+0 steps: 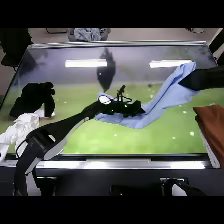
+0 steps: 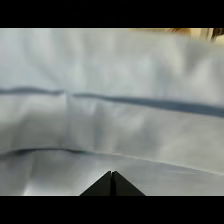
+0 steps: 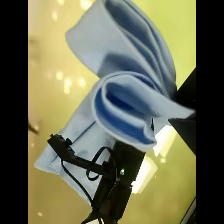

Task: Fold the shirts.

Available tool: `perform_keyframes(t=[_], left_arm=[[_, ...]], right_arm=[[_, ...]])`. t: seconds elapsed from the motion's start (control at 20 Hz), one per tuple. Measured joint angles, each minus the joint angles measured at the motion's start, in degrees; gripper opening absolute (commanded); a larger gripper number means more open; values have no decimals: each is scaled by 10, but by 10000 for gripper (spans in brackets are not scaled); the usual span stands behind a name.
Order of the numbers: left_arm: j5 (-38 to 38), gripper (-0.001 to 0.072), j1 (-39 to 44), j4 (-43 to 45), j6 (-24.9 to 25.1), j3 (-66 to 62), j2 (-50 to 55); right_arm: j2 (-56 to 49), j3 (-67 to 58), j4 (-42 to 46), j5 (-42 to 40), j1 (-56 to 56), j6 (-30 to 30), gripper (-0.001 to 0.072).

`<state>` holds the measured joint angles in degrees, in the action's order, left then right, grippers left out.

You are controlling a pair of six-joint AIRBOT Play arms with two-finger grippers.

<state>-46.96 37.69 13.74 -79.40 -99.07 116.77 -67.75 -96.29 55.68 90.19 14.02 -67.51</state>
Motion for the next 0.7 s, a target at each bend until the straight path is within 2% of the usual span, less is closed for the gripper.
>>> perform_keyframes(t=[0.1, 0.25, 0.5, 0.7], left_arm=[[-36, 27, -30, 31, 8, 0, -26], [-86, 27, -106, 124, 11, 0, -101], [-154, 29, -264, 243, 14, 0, -252], [-194, 29, -369, 278, 14, 0, -341]], right_arm=[[-26, 0, -22, -21, 0, -3, 48], [-74, 0, -62, -64, -28, 0, 49], [-161, 0, -94, -159, -160, 3, 51], [-238, 0, -105, -207, -249, -11, 53]])
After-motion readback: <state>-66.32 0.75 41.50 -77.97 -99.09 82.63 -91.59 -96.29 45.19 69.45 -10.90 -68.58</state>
